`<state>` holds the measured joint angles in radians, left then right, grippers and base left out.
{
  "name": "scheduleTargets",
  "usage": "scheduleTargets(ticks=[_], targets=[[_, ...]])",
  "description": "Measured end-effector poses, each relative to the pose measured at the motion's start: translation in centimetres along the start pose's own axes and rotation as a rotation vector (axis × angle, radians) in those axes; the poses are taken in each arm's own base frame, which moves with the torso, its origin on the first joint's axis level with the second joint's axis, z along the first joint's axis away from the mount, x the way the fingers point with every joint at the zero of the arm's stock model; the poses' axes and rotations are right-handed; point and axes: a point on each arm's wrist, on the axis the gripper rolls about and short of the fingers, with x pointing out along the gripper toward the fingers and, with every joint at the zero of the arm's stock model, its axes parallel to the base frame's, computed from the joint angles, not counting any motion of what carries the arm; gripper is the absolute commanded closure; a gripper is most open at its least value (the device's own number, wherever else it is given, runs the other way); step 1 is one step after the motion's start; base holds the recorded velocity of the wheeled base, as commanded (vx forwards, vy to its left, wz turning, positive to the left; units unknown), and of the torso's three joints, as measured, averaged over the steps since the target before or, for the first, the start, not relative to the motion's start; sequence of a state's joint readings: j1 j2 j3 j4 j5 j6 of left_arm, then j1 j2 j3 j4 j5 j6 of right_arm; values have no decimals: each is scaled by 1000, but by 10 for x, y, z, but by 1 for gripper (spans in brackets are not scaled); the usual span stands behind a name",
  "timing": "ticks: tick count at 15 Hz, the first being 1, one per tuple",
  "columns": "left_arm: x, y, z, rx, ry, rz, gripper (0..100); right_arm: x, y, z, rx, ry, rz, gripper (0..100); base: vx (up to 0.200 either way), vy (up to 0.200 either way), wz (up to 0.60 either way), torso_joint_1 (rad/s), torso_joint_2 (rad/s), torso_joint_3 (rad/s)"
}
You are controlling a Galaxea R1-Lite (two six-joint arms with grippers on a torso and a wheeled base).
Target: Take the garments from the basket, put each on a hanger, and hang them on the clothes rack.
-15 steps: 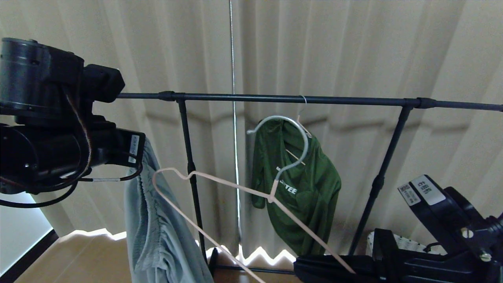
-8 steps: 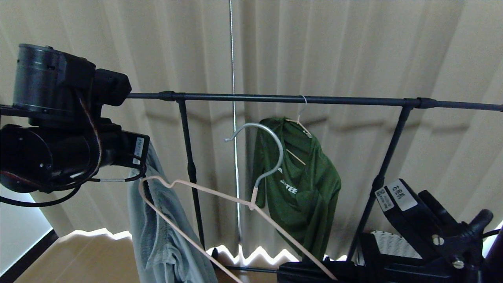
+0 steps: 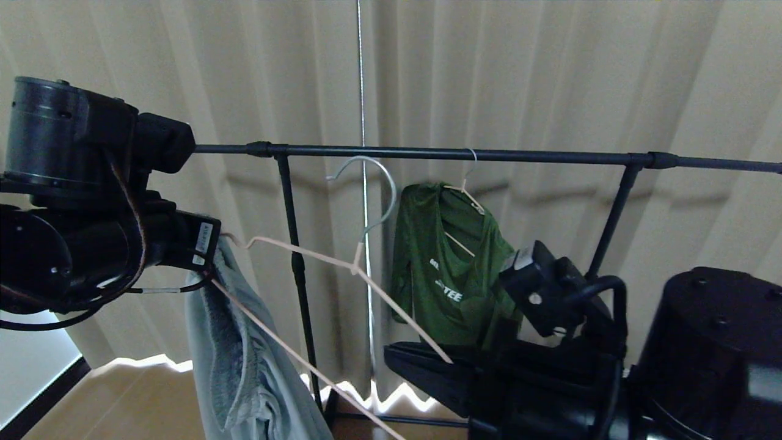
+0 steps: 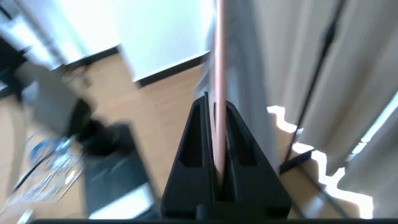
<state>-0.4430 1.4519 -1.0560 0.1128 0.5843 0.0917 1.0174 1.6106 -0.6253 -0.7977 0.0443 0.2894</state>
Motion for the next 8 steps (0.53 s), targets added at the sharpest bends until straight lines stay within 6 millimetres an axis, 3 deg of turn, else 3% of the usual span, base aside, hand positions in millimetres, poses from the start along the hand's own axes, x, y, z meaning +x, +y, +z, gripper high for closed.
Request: scheduleTargets(ticks=[4,8], targets=[[-4,1,-3,-5,0,20,100,28,-4,0,20,2,-34,100,0,0,0,0,0,0],[-9,5,0,-23,-21,23,100,42,-2,-8,50,28,-44,100,0,0,0,0,0,0]])
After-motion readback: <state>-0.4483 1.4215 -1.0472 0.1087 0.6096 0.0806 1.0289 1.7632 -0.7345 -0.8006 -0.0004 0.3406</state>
